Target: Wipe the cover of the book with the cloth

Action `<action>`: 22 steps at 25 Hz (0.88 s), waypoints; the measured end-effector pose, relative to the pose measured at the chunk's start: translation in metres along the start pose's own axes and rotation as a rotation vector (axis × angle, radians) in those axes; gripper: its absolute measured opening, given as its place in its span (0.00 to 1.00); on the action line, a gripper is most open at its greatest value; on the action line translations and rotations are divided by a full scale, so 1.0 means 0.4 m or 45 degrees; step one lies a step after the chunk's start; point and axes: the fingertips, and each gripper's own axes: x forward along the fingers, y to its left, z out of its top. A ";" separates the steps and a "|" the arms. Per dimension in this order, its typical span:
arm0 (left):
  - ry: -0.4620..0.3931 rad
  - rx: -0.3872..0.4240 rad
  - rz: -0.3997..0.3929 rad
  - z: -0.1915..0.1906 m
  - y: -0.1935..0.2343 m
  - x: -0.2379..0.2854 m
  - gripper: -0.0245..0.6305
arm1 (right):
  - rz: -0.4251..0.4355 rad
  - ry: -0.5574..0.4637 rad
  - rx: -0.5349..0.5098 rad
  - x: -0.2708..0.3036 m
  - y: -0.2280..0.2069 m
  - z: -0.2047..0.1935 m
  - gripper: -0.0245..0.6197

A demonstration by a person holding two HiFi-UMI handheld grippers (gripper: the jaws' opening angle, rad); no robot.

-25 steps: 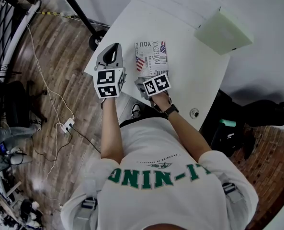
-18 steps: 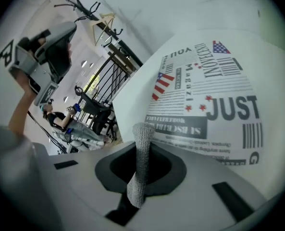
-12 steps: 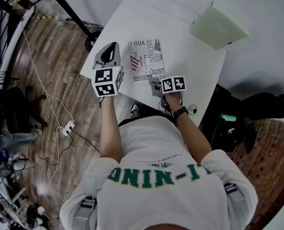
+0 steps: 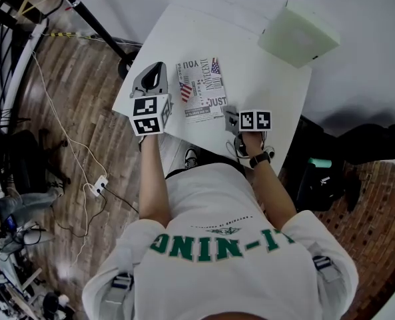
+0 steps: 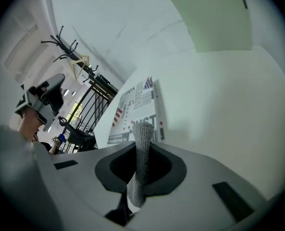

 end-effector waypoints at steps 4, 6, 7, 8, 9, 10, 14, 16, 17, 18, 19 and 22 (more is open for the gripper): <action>-0.008 0.021 -0.007 0.026 0.006 -0.008 0.06 | 0.031 -0.132 -0.140 -0.031 0.100 0.117 0.09; -0.011 0.025 0.009 0.038 0.020 -0.017 0.06 | 0.050 -0.215 -0.218 -0.057 0.166 0.187 0.09; -0.017 0.027 0.015 0.045 0.026 -0.022 0.06 | 0.069 -0.265 -0.250 -0.072 0.199 0.223 0.09; -0.025 0.030 0.020 0.054 0.030 -0.028 0.06 | 0.099 -0.321 -0.274 -0.089 0.232 0.260 0.10; -0.036 0.034 0.024 0.066 0.032 -0.033 0.06 | 0.141 -0.384 -0.290 -0.105 0.263 0.296 0.10; -0.046 0.038 0.026 0.078 0.033 -0.039 0.06 | 0.181 -0.453 -0.308 -0.122 0.292 0.332 0.10; -0.066 0.069 0.034 0.125 0.026 -0.057 0.06 | 0.141 -0.767 -0.555 -0.229 0.388 0.474 0.10; -0.084 0.079 0.036 0.153 0.021 -0.066 0.06 | 0.084 -0.922 -0.648 -0.290 0.426 0.533 0.10; -0.100 0.085 0.036 0.168 0.018 -0.070 0.06 | 0.061 -0.983 -0.667 -0.317 0.442 0.555 0.10; -0.118 0.092 0.036 0.185 0.015 -0.075 0.06 | 0.040 -1.031 -0.678 -0.341 0.456 0.571 0.10; -0.137 0.101 0.036 0.200 0.011 -0.080 0.06 | 0.017 -1.068 -0.692 -0.360 0.468 0.582 0.10; -0.192 0.125 0.041 0.239 0.002 -0.095 0.06 | -0.082 -1.133 -0.754 -0.403 0.496 0.594 0.09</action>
